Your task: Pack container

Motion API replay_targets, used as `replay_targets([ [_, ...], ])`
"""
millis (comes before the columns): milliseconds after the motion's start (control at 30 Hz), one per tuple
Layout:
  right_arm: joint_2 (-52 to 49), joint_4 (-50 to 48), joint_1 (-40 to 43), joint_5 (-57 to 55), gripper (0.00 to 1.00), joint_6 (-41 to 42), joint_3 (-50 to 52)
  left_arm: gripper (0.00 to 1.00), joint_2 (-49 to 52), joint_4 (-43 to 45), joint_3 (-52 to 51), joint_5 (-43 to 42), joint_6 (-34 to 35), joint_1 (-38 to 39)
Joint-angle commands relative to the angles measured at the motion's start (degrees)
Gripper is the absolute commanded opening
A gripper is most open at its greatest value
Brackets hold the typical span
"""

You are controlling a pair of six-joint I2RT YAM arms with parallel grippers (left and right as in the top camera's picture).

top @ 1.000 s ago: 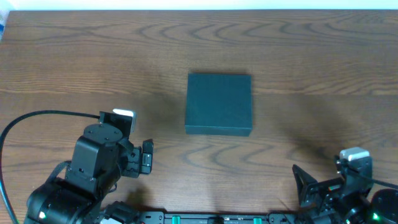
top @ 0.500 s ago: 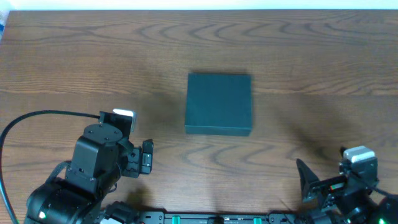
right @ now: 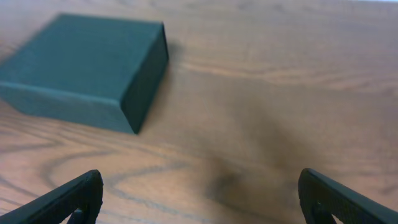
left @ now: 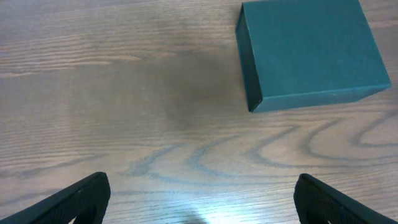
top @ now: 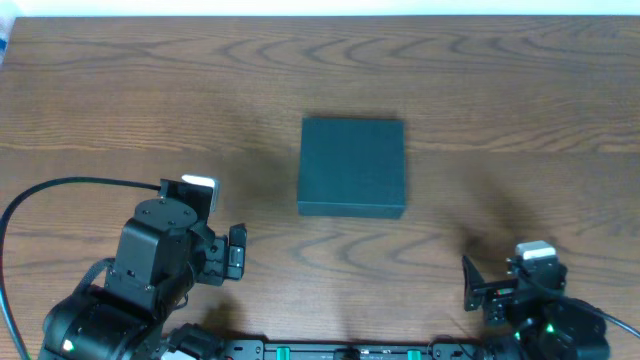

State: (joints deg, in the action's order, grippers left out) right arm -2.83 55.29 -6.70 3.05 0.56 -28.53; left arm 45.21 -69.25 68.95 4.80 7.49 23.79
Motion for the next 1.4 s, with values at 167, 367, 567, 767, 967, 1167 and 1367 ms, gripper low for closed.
replay_targets([
  [167, 1.11, 2.21, 3.02, 0.22, 0.99, -1.07, 5.35, 0.95, 0.04, -0.26, 0.57, 0.72, 0.44, 0.24],
  [367, 1.11, 3.76, 3.04, 0.48, 0.99, -1.03, 7.74, 0.95, 0.04, -0.26, 0.57, 0.72, 0.44, 0.24],
  [567, 1.11, 4.94, 3.04, 0.46, 0.99, -1.03, 8.57, 0.95, 0.04, -0.26, 0.57, 0.72, 0.44, 0.24],
  [767, 1.11, 5.03, 3.04, 0.44, 0.99, -1.05, 8.63, 0.95, 0.04, -0.26, 0.57, 0.72, 0.44, 0.24],
  [967, 1.11, 4.94, 3.04, 0.44, 0.99, -1.05, 8.63, 0.95, 0.04, -0.28, 0.57, 0.72, 0.44, 0.24],
  [1167, 1.11, 4.94, 3.04, 0.44, 0.99, -1.05, 8.63, 0.96, 0.04, -0.39, 0.57, 0.72, 0.44, 0.24],
  [1367, 1.11, 4.94, 3.04, 0.44, 0.99, -1.05, 8.63, 0.95, 0.04, -0.39, 0.57, 0.72, 0.44, 0.24],
])
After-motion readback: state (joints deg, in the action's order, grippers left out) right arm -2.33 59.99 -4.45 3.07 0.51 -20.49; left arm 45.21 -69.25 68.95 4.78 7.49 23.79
